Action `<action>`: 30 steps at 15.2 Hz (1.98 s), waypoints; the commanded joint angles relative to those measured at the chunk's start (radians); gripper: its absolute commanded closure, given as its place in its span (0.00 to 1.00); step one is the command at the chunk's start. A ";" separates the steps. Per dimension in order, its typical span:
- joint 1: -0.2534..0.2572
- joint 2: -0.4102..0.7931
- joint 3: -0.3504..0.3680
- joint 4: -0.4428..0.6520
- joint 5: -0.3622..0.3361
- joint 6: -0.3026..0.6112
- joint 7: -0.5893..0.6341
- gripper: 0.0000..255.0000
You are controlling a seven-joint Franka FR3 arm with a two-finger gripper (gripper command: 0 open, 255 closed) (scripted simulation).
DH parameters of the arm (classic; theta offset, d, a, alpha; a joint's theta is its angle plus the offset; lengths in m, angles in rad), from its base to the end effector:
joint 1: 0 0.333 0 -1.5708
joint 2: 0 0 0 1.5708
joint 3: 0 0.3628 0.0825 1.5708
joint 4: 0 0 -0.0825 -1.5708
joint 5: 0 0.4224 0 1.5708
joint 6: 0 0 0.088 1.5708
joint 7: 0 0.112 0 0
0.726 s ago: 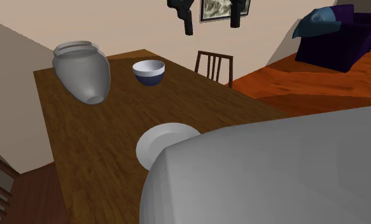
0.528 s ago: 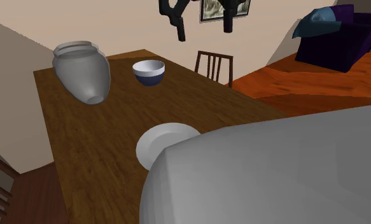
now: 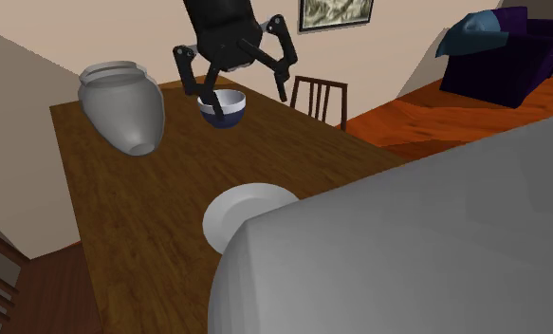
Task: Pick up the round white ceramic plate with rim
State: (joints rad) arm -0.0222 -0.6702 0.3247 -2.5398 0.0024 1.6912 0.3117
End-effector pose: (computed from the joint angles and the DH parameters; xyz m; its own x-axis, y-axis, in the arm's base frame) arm 0.3215 0.1092 0.4854 0.9852 -0.1123 -0.1292 -0.0776 -0.9658 0.2475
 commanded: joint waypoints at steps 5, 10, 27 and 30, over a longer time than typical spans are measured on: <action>-0.042 0.220 0.192 0.036 -0.019 0.109 0.303 0.00; -0.103 0.482 0.334 0.118 -0.127 0.174 0.597 0.00; -0.068 0.963 0.343 0.271 -0.427 0.231 1.041 1.00; -0.068 0.963 0.343 0.271 -0.427 0.231 1.041 1.00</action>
State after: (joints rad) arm -0.0899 0.2924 0.6681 -2.2690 -0.4247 1.9217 1.3525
